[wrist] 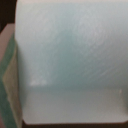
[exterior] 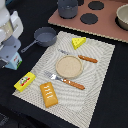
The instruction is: Interact with the objects in diverse but meaningful ways.
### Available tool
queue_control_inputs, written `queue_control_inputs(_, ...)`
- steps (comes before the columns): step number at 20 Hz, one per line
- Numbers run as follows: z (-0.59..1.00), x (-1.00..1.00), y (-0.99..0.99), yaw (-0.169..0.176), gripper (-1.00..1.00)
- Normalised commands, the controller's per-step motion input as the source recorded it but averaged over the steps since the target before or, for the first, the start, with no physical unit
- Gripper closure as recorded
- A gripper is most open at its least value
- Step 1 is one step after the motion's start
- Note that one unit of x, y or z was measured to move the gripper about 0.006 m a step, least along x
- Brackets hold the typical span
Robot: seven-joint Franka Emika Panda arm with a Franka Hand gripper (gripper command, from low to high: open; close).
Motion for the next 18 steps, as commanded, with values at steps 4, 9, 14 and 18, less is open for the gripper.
queue_control_inputs(4, 0.1, 0.57, 0.65, 0.0, 1.0)
queue_control_inputs(9, 0.01, 0.45, 0.61, 0.0, 1.0)
queue_control_inputs(14, -0.06, 0.34, 0.42, 0.0, 1.0)
queue_control_inputs(18, -0.28, 0.22, 0.12, 0.0, 1.0)
